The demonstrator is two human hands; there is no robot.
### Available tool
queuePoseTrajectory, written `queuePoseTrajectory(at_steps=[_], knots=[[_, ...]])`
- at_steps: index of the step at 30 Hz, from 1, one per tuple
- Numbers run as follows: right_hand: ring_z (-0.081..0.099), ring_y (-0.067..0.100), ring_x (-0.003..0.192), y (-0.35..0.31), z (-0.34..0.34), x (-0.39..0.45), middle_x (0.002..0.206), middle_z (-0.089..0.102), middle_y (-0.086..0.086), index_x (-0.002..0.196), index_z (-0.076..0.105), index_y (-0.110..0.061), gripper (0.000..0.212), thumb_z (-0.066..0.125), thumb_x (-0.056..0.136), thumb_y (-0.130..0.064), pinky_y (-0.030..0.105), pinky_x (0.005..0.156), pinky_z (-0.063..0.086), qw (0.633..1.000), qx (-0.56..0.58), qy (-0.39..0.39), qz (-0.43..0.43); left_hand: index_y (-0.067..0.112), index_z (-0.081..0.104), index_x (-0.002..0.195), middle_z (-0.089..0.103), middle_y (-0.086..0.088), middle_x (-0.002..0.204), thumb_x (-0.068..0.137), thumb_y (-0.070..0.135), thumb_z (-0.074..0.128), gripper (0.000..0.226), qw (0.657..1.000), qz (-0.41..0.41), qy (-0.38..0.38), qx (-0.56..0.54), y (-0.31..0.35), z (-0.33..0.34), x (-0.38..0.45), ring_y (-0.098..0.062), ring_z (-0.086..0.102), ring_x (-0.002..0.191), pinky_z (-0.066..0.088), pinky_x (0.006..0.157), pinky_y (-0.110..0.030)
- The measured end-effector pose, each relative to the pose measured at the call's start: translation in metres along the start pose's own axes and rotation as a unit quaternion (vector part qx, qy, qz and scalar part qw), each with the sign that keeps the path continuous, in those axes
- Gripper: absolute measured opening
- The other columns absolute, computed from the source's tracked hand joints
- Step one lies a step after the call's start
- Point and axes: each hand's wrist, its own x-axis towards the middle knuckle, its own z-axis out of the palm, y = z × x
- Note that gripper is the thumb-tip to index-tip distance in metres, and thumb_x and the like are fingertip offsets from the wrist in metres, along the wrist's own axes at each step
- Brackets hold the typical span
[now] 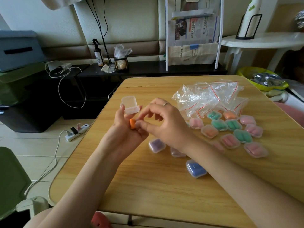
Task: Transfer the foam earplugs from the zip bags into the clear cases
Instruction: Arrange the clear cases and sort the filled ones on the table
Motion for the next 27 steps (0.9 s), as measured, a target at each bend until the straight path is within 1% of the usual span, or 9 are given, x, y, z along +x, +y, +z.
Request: queuePoseTrajectory(at_steps=[2, 5, 8, 14, 19, 21, 23, 25, 27], knots=[[0.049, 0.007, 0.089, 0.001, 0.006, -0.002, 0.086, 0.054, -0.007, 0.094, 0.073, -0.017, 0.014, 0.075, 0.081, -0.023, 0.017, 0.074, 0.038, 0.999, -0.028, -0.024, -0.003, 0.008, 0.055, 0.104, 0.049, 0.0, 0.063, 0.099, 0.05, 0.023, 0.053, 1.0, 0.001, -0.005, 0.021, -0.003, -0.001, -0.001, -0.008, 0.044, 0.056, 0.037, 0.079, -0.027], [0.045, 0.004, 0.095, 0.003, 0.007, -0.003, 0.09, 0.051, -0.011, 0.103, 0.073, -0.021, 0.021, 0.073, 0.082, -0.026, 0.019, 0.078, 0.037, 0.998, -0.059, -0.034, 0.009, 0.009, 0.058, 0.107, 0.046, 0.0, 0.066, 0.099, 0.051, 0.025, 0.054, 1.0, 0.0, 0.002, 0.03, -0.005, 0.0, 0.0, -0.009, 0.043, 0.06, 0.039, 0.082, -0.029], [0.045, 0.004, 0.097, 0.002, 0.005, -0.002, 0.093, 0.051, -0.01, 0.104, 0.072, -0.022, 0.024, 0.074, 0.08, -0.028, 0.022, 0.081, 0.04, 0.997, -0.055, -0.034, 0.036, 0.012, 0.056, 0.102, 0.05, 0.001, 0.067, 0.098, 0.051, 0.026, 0.049, 1.0, 0.005, 0.003, 0.028, -0.005, 0.0, 0.001, -0.008, 0.04, 0.062, 0.036, 0.078, -0.026], [0.046, 0.012, 0.104, -0.003, 0.001, -0.001, 0.099, 0.054, -0.006, 0.1, 0.072, -0.019, 0.026, 0.077, 0.077, -0.028, 0.037, 0.09, 0.044, 0.995, -0.063, -0.068, 0.044, 0.009, 0.058, 0.111, 0.043, 0.0, 0.067, 0.098, 0.054, 0.024, 0.058, 0.998, -0.004, 0.0, 0.055, -0.006, -0.004, 0.002, -0.01, 0.038, 0.059, 0.031, 0.076, -0.028], [0.047, 0.012, 0.097, 0.0, -0.001, 0.0, 0.092, 0.055, -0.006, 0.096, 0.075, -0.015, 0.018, 0.075, 0.079, -0.023, 0.038, 0.085, 0.045, 0.993, -0.111, -0.045, -0.015, 0.008, 0.056, 0.11, 0.046, -0.001, 0.072, 0.098, 0.053, 0.022, 0.058, 0.995, 0.01, -0.007, 0.102, -0.006, -0.006, 0.003, -0.012, 0.035, 0.062, 0.03, 0.067, -0.026], [0.049, 0.012, 0.093, 0.001, 0.001, -0.001, 0.088, 0.056, -0.005, 0.09, 0.076, -0.013, 0.013, 0.074, 0.08, -0.021, 0.034, 0.081, 0.046, 0.994, -0.105, -0.017, -0.035, 0.007, 0.055, 0.114, 0.047, -0.003, 0.077, 0.099, 0.053, 0.022, 0.059, 0.99, 0.02, 0.011, 0.139, -0.005, -0.009, 0.004, -0.013, 0.037, 0.064, 0.03, 0.064, -0.027], [0.049, 0.01, 0.088, 0.002, 0.002, -0.001, 0.085, 0.057, -0.005, 0.085, 0.075, -0.012, 0.008, 0.074, 0.081, -0.018, 0.022, 0.076, 0.044, 0.995, -0.089, 0.007, -0.038, 0.005, 0.053, 0.121, 0.046, -0.004, 0.078, 0.1, 0.051, 0.024, 0.059, 0.99, 0.031, 0.021, 0.139, -0.004, -0.01, 0.005, -0.012, 0.038, 0.063, 0.031, 0.061, -0.027], [0.05, 0.009, 0.084, 0.002, 0.001, 0.001, 0.083, 0.059, -0.003, 0.083, 0.074, -0.011, 0.004, 0.073, 0.082, -0.015, 0.011, 0.071, 0.038, 0.995, -0.079, 0.043, -0.045, 0.005, 0.052, 0.112, 0.047, -0.001, 0.071, 0.1, 0.049, 0.025, 0.053, 0.991, 0.039, 0.023, 0.122, -0.003, -0.009, 0.005, -0.01, 0.039, 0.06, 0.034, 0.057, -0.024], [0.053, 0.011, 0.076, 0.002, -0.003, 0.003, 0.081, 0.06, 0.001, 0.082, 0.073, -0.009, 0.004, 0.071, 0.084, -0.012, 0.011, 0.066, 0.039, 0.991, -0.068, 0.098, -0.058, 0.009, 0.048, 0.101, 0.046, 0.002, 0.065, 0.1, 0.047, 0.027, 0.044, 0.992, 0.043, 0.026, 0.115, -0.003, -0.007, 0.004, -0.009, 0.038, 0.055, 0.035, 0.052, -0.022]])
